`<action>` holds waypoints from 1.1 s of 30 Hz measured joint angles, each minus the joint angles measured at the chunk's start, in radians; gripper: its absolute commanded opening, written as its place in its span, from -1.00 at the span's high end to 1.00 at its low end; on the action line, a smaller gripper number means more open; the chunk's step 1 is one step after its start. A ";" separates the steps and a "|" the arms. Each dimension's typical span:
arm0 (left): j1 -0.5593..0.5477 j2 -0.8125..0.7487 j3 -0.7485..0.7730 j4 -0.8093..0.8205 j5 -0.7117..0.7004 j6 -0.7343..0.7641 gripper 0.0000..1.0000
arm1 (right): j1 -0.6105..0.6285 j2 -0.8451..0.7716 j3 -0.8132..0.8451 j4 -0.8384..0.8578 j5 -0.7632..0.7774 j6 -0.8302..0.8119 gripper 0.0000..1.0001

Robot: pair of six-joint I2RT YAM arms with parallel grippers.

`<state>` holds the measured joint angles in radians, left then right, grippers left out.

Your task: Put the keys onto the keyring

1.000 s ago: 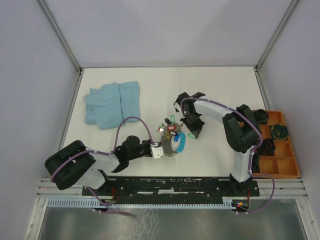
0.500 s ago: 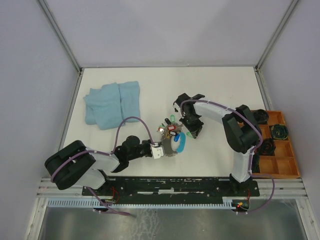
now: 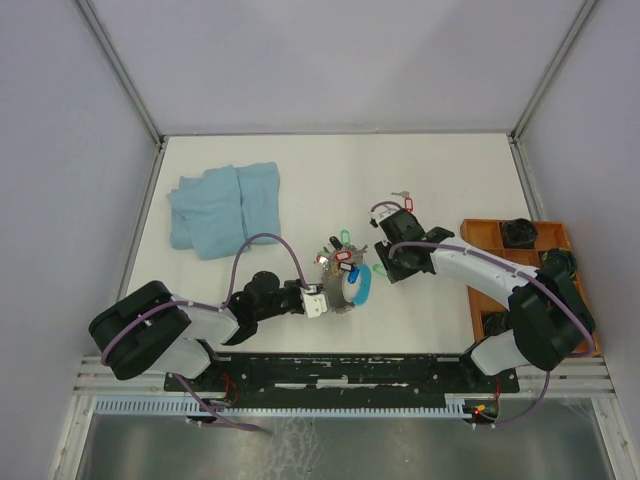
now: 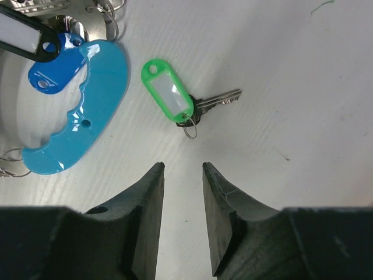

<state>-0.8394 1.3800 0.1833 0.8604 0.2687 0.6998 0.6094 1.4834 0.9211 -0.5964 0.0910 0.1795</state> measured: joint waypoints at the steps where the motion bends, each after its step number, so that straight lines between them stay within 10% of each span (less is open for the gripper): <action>1: 0.000 0.000 0.000 0.000 0.000 0.000 0.95 | -0.001 -0.024 -0.043 0.041 0.000 0.018 0.18; 16: 0.000 0.000 0.000 0.000 0.003 0.000 0.95 | -0.003 -0.181 -0.426 0.563 0.078 0.234 0.32; 33: -0.001 0.000 0.000 0.000 0.004 0.000 0.95 | -0.003 -0.158 -0.457 0.665 0.099 0.282 0.45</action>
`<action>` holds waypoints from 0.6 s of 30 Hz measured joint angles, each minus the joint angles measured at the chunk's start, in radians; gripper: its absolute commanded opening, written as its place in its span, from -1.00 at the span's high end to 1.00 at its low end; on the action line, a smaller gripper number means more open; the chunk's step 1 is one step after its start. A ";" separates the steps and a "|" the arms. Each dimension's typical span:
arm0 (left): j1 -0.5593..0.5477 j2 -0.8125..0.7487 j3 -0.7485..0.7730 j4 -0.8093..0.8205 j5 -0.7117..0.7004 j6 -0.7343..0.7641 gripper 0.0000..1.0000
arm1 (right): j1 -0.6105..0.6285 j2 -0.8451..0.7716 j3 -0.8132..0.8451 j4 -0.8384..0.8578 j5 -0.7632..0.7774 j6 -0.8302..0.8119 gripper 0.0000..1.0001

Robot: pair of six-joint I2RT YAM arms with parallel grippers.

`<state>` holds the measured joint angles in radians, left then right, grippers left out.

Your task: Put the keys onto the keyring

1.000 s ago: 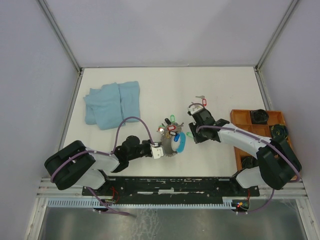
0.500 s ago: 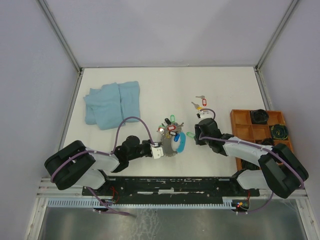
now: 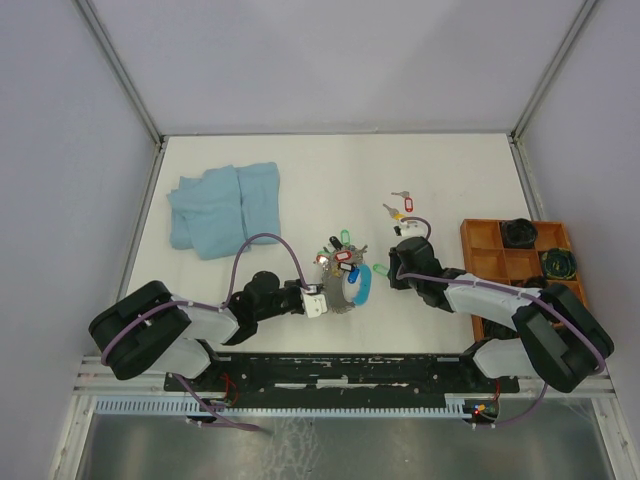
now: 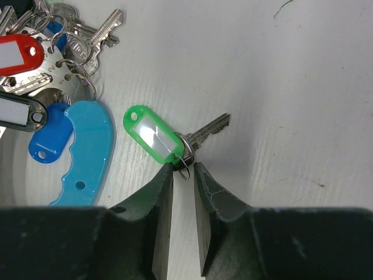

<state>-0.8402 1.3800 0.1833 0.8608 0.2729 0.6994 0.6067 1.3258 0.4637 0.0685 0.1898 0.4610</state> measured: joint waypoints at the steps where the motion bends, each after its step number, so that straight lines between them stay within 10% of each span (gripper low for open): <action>1: 0.000 0.000 0.000 0.000 0.000 0.000 0.95 | 0.000 0.000 -0.001 0.000 0.000 0.003 0.46; 18: 0.000 0.000 0.000 0.000 0.000 0.000 0.95 | 0.000 0.015 -0.004 0.021 0.003 0.011 0.77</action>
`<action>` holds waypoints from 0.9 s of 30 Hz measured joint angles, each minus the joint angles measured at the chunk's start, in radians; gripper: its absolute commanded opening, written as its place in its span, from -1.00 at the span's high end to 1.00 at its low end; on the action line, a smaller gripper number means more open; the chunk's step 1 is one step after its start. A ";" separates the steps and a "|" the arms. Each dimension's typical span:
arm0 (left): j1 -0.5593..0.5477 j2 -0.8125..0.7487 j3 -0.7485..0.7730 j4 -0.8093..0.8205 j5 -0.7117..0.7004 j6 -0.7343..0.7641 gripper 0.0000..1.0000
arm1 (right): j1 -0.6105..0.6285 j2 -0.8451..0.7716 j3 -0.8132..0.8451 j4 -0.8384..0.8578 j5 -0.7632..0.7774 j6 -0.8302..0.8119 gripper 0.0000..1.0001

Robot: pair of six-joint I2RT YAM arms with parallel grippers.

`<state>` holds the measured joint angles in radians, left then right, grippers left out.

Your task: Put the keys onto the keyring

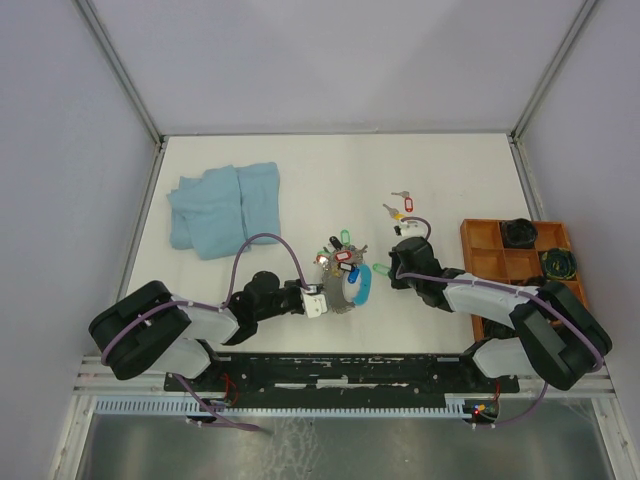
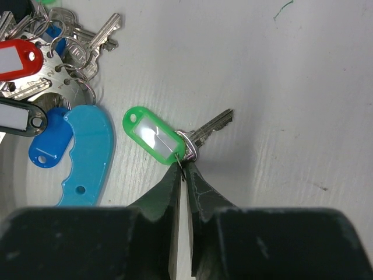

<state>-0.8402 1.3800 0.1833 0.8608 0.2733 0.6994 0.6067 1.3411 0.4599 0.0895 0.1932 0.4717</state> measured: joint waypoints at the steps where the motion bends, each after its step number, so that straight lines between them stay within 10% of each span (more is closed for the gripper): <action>1: 0.000 0.000 0.000 0.000 0.000 0.000 0.95 | 0.000 0.000 0.000 0.000 0.000 0.001 0.81; 27: 0.000 0.000 -0.012 0.074 0.021 -0.039 0.95 | 0.000 -0.216 0.179 -0.300 -0.306 -0.383 0.99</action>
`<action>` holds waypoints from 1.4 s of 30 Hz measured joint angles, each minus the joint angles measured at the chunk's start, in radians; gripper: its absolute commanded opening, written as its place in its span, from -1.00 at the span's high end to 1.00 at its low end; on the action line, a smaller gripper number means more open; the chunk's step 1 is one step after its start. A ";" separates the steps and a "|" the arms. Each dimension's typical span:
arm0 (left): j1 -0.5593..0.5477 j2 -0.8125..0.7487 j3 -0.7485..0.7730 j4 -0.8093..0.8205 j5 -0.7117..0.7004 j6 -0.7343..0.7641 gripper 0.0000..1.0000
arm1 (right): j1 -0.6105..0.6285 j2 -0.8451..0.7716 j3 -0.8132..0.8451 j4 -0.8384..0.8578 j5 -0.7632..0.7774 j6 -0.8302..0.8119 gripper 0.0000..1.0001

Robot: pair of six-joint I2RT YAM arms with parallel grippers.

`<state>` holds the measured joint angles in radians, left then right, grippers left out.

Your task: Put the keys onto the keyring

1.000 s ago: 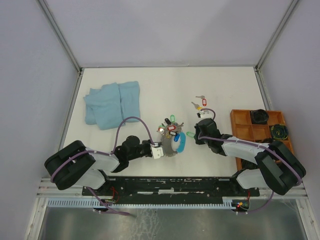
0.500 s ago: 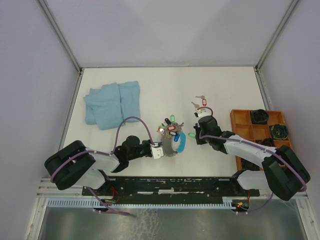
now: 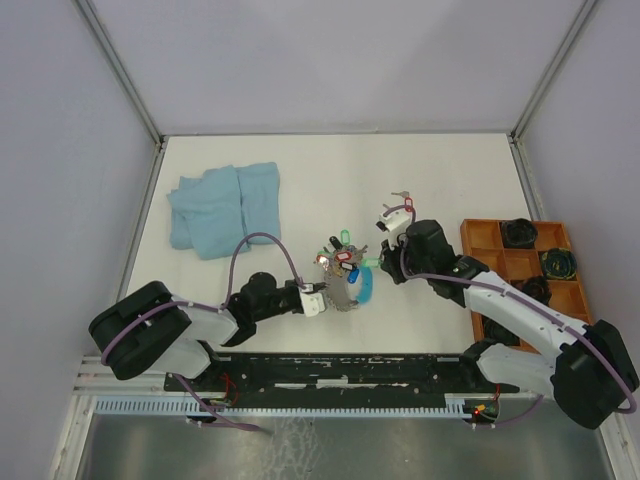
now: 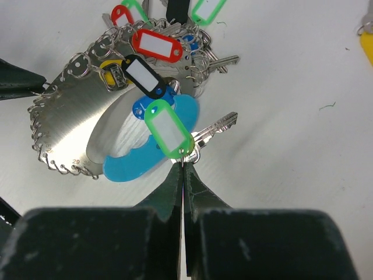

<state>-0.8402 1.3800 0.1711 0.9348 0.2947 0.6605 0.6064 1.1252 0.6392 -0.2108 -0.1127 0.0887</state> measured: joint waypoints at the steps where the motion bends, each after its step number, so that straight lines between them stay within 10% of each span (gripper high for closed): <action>1: 0.000 0.000 -0.002 0.010 0.001 -0.007 0.95 | 0.000 -0.008 0.003 -0.010 -0.002 -0.009 0.99; 24: 0.082 0.016 -0.048 0.201 0.101 -0.140 0.95 | 0.015 0.449 0.568 -0.827 0.122 -0.131 0.99; 42: 0.082 -0.003 -0.048 0.187 0.102 -0.140 0.95 | 0.015 0.829 0.689 -0.771 0.185 -0.165 0.45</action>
<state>-0.7586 1.3769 0.1226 1.1221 0.3969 0.5209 0.6216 1.9541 1.3281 -0.9821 0.0723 -0.0761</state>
